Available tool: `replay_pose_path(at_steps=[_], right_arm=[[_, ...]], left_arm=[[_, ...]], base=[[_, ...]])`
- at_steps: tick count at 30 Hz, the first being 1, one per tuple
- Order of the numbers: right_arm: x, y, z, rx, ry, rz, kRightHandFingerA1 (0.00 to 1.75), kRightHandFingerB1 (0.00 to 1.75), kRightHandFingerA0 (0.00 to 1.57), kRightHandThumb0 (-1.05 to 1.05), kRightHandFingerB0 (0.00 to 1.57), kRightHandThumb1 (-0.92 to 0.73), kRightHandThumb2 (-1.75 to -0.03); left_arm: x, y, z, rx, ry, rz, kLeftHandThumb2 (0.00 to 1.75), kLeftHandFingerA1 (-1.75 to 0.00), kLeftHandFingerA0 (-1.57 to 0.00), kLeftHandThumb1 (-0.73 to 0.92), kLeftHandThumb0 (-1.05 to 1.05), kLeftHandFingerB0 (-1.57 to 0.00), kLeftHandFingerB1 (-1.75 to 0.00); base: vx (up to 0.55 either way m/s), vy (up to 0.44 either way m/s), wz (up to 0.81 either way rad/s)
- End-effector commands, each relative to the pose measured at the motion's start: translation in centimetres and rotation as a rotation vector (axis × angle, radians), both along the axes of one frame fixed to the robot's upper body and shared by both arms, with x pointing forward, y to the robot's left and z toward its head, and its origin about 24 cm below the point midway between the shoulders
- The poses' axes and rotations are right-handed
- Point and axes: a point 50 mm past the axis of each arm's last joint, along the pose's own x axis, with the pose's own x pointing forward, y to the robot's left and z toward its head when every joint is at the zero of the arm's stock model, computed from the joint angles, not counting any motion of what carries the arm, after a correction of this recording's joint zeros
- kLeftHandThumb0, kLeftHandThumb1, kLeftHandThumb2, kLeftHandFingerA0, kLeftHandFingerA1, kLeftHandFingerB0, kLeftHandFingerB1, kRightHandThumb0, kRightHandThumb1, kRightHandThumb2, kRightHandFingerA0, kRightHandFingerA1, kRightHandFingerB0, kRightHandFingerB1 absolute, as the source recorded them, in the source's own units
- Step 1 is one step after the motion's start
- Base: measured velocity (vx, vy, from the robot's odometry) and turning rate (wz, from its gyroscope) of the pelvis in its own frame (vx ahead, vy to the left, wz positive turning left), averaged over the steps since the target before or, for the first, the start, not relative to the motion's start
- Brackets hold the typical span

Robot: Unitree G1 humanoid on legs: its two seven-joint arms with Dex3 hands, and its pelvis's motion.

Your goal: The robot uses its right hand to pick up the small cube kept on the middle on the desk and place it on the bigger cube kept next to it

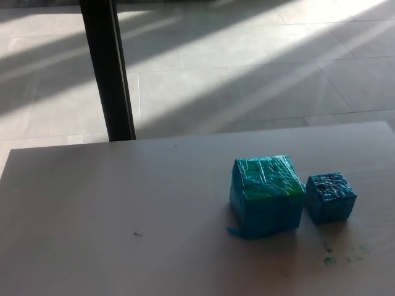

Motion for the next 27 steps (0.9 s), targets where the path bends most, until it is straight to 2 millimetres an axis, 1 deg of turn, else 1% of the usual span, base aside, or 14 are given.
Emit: replay_pose_path(at_steps=[1,2,3,6,7,9,11,12,13,14,17,18,19,27], right_arm=[[3.1,3.7,4.7,-0.056,-0.060,0.207,0.46,0.27,0.18,-0.67,0.16,-0.85,-0.65],[3.2,3.9,4.9,-0.052,-0.064,0.213,0.46,0.27,0.18,-0.67,0.16,-0.85,-0.65],[3.9,5.0,5.5,-0.053,-0.072,0.269,0.52,0.48,0.04,-0.32,0.00,-0.63,-1.15],[4.6,6.2,6.2,-0.064,-0.079,0.337,0.52,0.48,0.04,-0.32,0.00,-0.65,-1.16],[5.0,6.5,6.3,-0.077,-0.073,0.353,0.46,0.32,0.21,-0.60,0.20,-0.88,-0.66],[5.9,7.6,6.6,-0.117,-0.053,0.420,0.46,0.33,0.18,-0.63,0.20,-0.85,-0.66],[6.5,8.6,6.5,-0.127,-0.039,0.463,0.49,0.33,0.32,-0.64,0.25,-0.80,-0.63],[6.6,8.8,6.5,-0.123,-0.039,0.468,0.49,0.33,0.32,-0.64,0.25,-0.80,-0.63],[6.8,9.2,6.4,-0.122,-0.033,0.514,0.56,0.44,0.25,-0.64,0.16,-0.67,-0.93],[7.1,9.8,6.3,-0.131,-0.019,0.543,0.51,0.33,0.36,-0.58,0.25,-0.80,-0.63],[8.2,11.4,5.6,-0.186,0.037,0.613,0.53,0.35,0.46,-0.60,0.29,-0.73,-0.62],[8.5,11.9,5.5,-0.200,0.056,0.620,0.52,0.34,0.48,-0.59,0.32,-0.72,-0.61],[8.8,12.3,5.4,-0.215,0.065,0.631,0.54,0.36,0.49,-0.52,0.36,-0.69,-0.60],[11.5,15.2,5.5,-0.325,0.149,0.733,0.54,0.36,0.38,-0.49,0.39,-0.62,-0.57]], left_arm=[[-0.4,0.5,0.3,0.007,0.007,0.039,0.74,-1.14,-1.04,-0.32,-0.27,-1.19,-1.21],[-0.3,0.5,0.4,0.010,0.008,0.038,0.74,-1.14,-1.04,-0.32,-0.27,-1.19,-1.21],[-0.3,0.5,0.4,0.009,0.009,0.033,0.74,-1.14,-1.04,-0.32,-0.27,-1.18,-1.21],[-0.4,0.4,0.3,-0.007,0.006,0.025,0.74,-1.08,-0.92,-0.32,-0.27,-1.13,-1.19],[-0.4,0.4,0.3,-0.007,0.006,0.019,0.74,-1.09,-0.92,-0.32,-0.27,-1.14,-1.19],[-0.4,0.4,0.3,-0.008,0.006,0.022,0.74,-1.10,-0.95,-0.32,-0.27,-1.15,-1.19],[-0.5,0.4,0.3,0.001,0.014,0.017,0.75,-1.11,-0.97,-0.30,-0.27,-1.15,-1.20],[-0.5,0.4,0.3,0.004,0.016,0.013,0.75,-1.11,-0.97,-0.30,-0.27,-1.15,-1.20],[-0.5,0.5,0.3,0.002,0.016,0.013,0.75,-1.10,-0.95,-0.30,-0.27,-1.15,-1.19],[-0.5,0.5,0.3,0.000,0.014,0.009,0.75,-1.08,-0.93,-0.30,-0.27,-1.14,-1.19],[-0.5,0.5,0.3,-0.009,0.007,0.006,0.74,-1.07,-0.90,-0.32,-0.27,-1.13,-1.19],[-0.5,0.5,0.3,-0.002,0.015,0.002,0.74,-1.13,-1.00,-0.32,-0.27,-1.16,-1.20],[-0.5,0.5,0.3,0.001,0.018,0.002,0.75,-1.10,-0.96,-0.31,-0.27,-1.14,-1.19],[-0.7,0.5,0.2,0.011,0.028,0.020,0.75,-1.13,-1.02,-0.32,-0.26,-1.19,-1.21]], base=[[0.00,0.000,0.00],[0.00,0.000,0.00],[0.00,0.000,0.00],[0.00,0.000,0.00],[0.00,0.000,0.00],[0.00,0.000,0.00],[0.00,0.000,0.00],[0.00,0.000,0.00],[0.00,0.000,0.00],[0.00,0.000,0.00],[0.00,0.000,0.00],[0.00,0.000,0.00],[0.00,0.000,0.00],[0.00,0.000,0.00]])
